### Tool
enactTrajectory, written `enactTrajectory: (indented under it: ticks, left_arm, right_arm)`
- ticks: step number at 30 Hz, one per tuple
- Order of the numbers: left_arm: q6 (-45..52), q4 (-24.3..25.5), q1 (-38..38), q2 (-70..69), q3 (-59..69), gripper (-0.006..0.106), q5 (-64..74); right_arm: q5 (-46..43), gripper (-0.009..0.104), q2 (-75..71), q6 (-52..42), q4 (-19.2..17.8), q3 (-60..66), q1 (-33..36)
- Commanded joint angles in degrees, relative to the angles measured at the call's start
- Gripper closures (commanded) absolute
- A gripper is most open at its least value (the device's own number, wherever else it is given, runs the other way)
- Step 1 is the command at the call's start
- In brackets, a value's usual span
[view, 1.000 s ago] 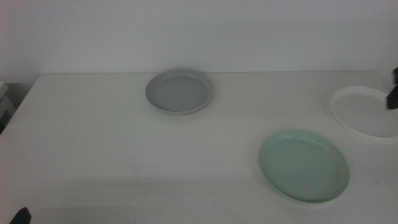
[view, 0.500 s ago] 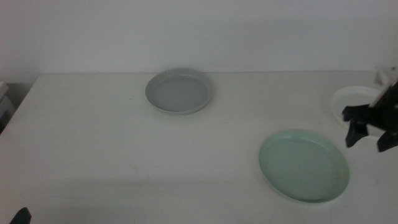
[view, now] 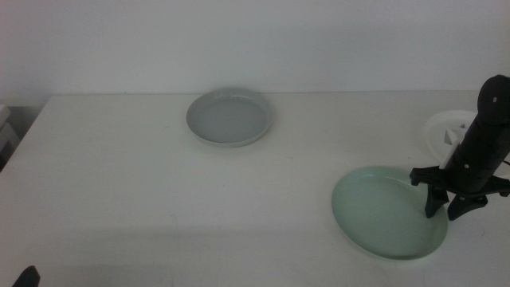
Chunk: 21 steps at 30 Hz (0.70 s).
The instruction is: Stack the three bowls on top of each other.
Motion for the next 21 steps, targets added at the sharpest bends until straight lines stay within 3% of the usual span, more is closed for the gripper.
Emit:
enactTrajectory:
  ticks: [1, 5, 6, 14, 21]
  left_arm:
    - [-0.60, 0.02, 0.10, -0.80, -0.29, -0.004, -4.49]
    - [-0.60, 0.02, 0.10, -0.80, -0.29, -0.004, -4.49]
    - [-0.60, 0.02, 0.10, -0.80, -0.29, -0.004, -4.49]
    - [-0.60, 0.02, 0.10, -0.80, -0.29, -0.004, -4.49]
    - [-0.60, 0.02, 0.10, -0.80, -0.29, -0.004, -4.49]
  right_arm:
    - [-0.39, 0.070, -2.34, -0.55, 0.02, -1.33, 0.08]
    - [-0.34, 0.095, -2.45, -1.04, -0.41, -1.33, 0.08]
    - [-0.29, 0.096, -2.93, -1.04, -0.40, -1.33, 0.16]
    - [0.97, 0.096, -11.27, 2.33, 0.58, -3.94, 3.33]
    - [1.99, 0.096, -11.18, 6.17, 2.86, -11.29, 13.54]
